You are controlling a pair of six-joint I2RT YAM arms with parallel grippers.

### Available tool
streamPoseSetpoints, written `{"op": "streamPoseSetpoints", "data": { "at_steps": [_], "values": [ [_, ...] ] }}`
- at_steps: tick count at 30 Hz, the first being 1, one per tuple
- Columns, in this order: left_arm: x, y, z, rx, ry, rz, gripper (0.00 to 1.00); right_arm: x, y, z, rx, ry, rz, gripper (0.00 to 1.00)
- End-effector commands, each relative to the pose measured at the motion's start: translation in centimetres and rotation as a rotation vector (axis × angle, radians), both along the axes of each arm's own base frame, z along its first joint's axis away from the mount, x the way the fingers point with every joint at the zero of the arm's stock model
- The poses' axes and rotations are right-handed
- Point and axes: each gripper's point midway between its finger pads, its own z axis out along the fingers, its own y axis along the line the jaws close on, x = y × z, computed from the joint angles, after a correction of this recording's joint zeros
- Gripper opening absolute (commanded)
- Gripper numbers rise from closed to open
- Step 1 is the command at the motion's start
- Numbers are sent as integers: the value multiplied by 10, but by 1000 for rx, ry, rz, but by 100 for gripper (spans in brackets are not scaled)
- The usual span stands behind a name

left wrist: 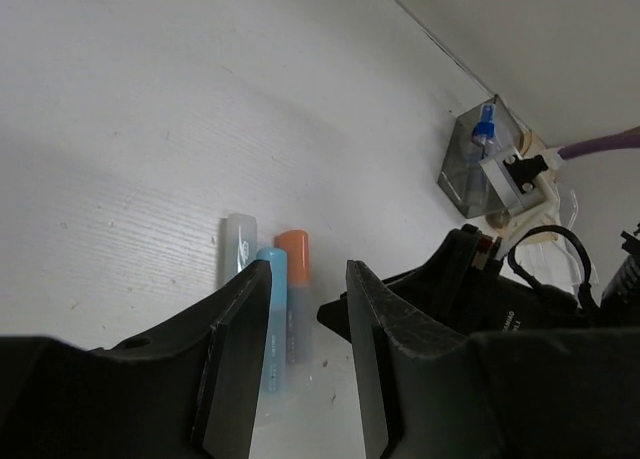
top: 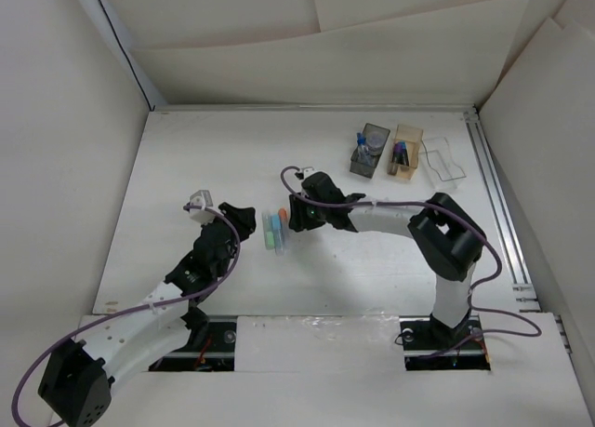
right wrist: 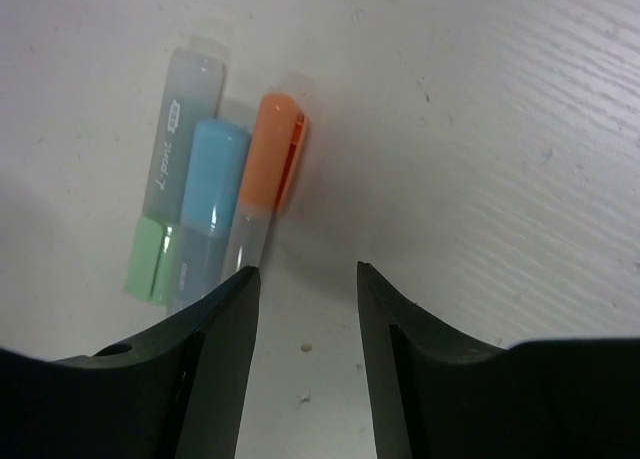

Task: Sort the stationery into containers
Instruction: Grab a piece of stationery with the right arm

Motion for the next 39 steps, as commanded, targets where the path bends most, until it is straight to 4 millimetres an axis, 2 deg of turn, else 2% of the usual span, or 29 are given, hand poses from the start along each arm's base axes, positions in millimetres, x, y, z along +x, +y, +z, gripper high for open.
{"op": "streamPoseSetpoints", "data": {
  "at_steps": [1, 6, 7, 9, 14, 16, 22, 26, 28, 29, 35, 37, 38, 39],
  "values": [
    [4, -2, 16, -19, -65, -7, 33, 23, 34, 33, 104, -90, 0, 50],
    [5, -6, 24, -10, -81, -34, 33, 27, 46, 23, 117, -56, 10, 50],
    [3, -8, 27, -17, -87, -44, 33, 29, 49, 28, 131, -60, 4, 50],
    [2, -9, 29, -24, -94, -55, 33, 32, 52, 25, 132, -61, 4, 50],
    [1, -8, 30, -30, -101, -55, 34, 35, 53, 24, 128, -66, -3, 50],
    [1, -8, 30, -30, -101, -55, 34, 37, 55, 27, 135, -72, -3, 50],
    [0, -7, 31, -30, -103, -55, 34, 42, 63, 70, 203, -127, 8, 50],
    [-1, -2, 39, -45, -129, -33, 34, 47, 68, 71, 208, -132, 8, 50],
    [-1, 0, 37, -37, -122, -24, 34, 52, 68, 63, 186, -130, -10, 50],
    [-1, 0, 37, -37, -122, -24, 34, 53, 67, 52, 167, -119, -17, 50],
    [-1, 0, 37, -37, -122, -24, 34, 67, 61, 43, 117, -143, -81, 50],
    [-1, -2, 37, -38, -121, -33, 34, 66, 60, 29, 68, -133, -86, 50],
    [-1, -2, 37, -38, -121, -33, 34, 69, 59, 33, 60, -146, -89, 50],
    [-1, -2, 37, -38, -121, -33, 34, 71, 58, 27, 42, -141, -98, 50]
  ]
}}
